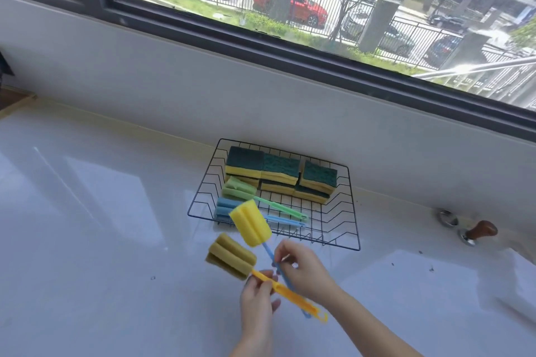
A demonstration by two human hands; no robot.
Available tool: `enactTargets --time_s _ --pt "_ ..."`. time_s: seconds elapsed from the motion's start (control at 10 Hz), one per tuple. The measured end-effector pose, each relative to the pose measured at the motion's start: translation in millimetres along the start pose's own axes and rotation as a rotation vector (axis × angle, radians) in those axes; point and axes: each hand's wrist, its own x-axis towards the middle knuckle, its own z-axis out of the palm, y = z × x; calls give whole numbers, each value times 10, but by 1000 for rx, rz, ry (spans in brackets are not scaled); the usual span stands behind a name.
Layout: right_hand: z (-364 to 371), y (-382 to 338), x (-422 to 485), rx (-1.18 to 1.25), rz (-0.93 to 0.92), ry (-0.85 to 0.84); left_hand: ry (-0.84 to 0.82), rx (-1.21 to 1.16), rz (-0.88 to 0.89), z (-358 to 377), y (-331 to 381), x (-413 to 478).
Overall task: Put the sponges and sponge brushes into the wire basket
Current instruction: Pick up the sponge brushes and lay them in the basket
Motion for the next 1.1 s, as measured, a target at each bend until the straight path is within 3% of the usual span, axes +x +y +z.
enactTargets --time_s 0.3,0.6,0.9,1.1 --pt "-559 -208 1046 -176 -26 235 -22 -174 -58 779 851 530" --pt "-414 109 1431 -219 77 131 -53 -424 -305 886 945 940" --pt "-314 195 1521 -268 139 28 10 -481 -433 915 972 1058" --pt "-367 65 1434 -226 157 -3 -51 -516 -504 821 1152 925"
